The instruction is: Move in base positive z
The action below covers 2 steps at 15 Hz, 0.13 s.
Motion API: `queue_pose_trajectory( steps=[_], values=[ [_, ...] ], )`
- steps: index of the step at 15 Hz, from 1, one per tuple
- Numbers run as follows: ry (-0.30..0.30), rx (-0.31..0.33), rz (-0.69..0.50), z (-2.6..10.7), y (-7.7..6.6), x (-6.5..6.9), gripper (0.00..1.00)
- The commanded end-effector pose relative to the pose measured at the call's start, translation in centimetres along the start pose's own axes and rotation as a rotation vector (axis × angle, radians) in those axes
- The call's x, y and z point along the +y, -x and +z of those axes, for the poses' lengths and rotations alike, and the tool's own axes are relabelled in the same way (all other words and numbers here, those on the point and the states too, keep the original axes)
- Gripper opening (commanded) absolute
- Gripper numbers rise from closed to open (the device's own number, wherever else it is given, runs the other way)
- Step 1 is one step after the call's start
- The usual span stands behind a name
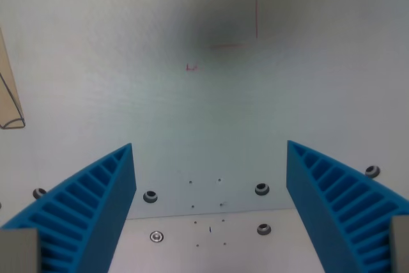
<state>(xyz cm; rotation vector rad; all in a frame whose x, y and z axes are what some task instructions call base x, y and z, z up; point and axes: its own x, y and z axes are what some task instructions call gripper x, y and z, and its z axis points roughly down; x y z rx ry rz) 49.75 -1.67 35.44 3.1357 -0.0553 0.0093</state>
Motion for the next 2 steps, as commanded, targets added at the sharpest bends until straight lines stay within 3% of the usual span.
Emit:
queue_pose_trajectory(
  steps=[1,2],
  values=[
    [0.0,-0.014,0.0,-1.89,0.43,0.04,1.0],
    [0.0,-0.014,0.0,-2.39,0.42,0.05,1.0]
  ],
)
